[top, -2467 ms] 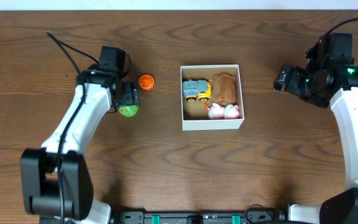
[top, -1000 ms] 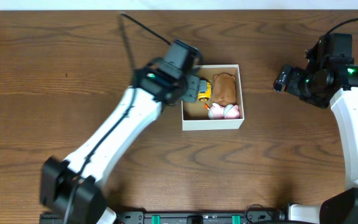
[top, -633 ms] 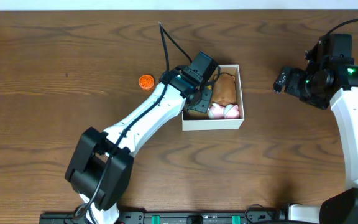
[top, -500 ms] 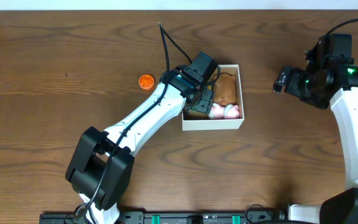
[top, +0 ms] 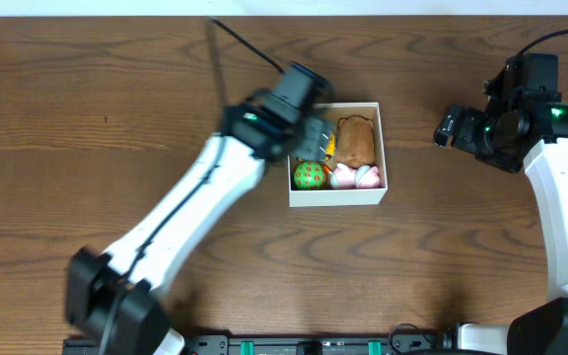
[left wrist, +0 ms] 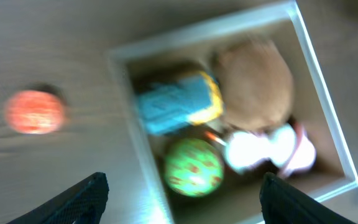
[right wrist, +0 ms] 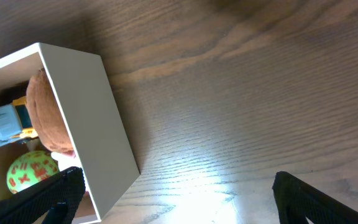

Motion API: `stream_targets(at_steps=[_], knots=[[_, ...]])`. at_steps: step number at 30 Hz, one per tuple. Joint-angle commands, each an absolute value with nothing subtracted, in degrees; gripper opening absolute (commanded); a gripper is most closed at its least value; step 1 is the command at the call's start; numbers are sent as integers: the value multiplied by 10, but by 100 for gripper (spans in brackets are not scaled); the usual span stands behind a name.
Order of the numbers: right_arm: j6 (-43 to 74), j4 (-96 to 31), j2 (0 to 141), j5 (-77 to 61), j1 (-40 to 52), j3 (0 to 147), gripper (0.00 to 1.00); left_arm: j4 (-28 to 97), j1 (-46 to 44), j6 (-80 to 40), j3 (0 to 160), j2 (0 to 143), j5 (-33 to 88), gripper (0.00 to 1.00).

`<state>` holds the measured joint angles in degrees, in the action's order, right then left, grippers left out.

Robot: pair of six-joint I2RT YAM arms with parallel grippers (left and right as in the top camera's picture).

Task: Pack container
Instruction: 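Lower the green ball into the box with the left gripper and release, then move the left gripper to the orange ball and grasp it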

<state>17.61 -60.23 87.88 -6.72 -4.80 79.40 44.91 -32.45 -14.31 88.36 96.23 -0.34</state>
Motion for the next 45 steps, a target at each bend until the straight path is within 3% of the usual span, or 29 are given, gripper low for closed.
stream_targets(at_steps=[1,6,11,24,40,45], knots=[[184,-602,881,-71,-44,792,99,471,-252,-133,892,949,-61,79],[184,-596,881,-72,-44,792,99,477,-151,-129,883,1001,-31,79],[184,-596,881,-72,-44,792,99,445,-108,-125,883,1091,16,79],[184,-596,881,-71,-44,792,99,379,-111,-77,883,1207,22,80],[184,-598,881,-71,-44,792,99,350,-113,-17,883,1244,22,80],[184,-601,881,-72,-44,792,99,331,-115,21,883,1244,22,73]])
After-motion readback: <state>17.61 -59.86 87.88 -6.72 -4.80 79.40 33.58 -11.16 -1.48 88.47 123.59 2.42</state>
